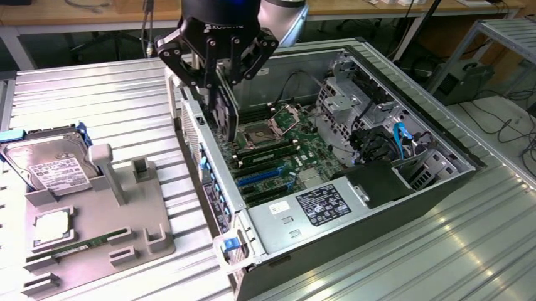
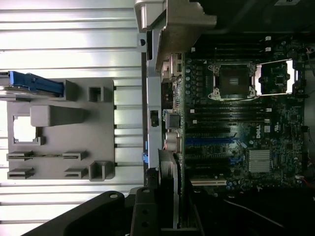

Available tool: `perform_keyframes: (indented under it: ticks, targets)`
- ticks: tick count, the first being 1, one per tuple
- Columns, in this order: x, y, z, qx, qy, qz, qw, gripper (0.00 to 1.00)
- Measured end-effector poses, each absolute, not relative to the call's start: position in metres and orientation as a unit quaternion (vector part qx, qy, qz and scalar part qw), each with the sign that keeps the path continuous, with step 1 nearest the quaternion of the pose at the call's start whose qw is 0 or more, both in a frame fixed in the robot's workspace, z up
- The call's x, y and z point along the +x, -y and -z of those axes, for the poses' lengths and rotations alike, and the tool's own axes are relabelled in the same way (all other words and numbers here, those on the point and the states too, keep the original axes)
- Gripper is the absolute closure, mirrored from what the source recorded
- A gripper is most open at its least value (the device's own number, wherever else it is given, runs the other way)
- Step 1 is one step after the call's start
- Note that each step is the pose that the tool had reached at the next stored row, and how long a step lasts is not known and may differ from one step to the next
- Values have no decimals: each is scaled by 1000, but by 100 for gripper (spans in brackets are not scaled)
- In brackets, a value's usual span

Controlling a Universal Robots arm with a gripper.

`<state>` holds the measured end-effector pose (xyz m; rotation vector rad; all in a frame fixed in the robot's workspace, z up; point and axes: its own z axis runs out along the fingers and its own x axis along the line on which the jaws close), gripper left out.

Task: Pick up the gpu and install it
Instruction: 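Pick up the gpu and move the gpu toward the slot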

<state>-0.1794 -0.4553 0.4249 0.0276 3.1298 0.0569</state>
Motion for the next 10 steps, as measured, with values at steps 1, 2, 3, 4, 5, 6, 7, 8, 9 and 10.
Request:
perform_keyframes:
  ticks: [1,2,3,4,5,6,7,8,9,10]
  targets:
    - [-178,455,-425,9,-1000,-18,6,73]
    - [-177,455,-425,9,-1000,-18,6,73]
    - [-175,455,-425,9,-1000,-18,6,73]
    - [-174,455,-425,9,-1000,-18,6,73]
    - [-173,455,-424,9,-1000,-18,6,73]
    - [-171,455,-424,9,-1000,-18,6,73]
    - [-170,455,-424,9,-1000,-18,6,73]
    - [-169,455,-424,9,-1000,-18,6,73]
    - [-167,455,-424,9,-1000,-18,6,73]
    - [-165,455,-424,9,-1000,-18,6,73]
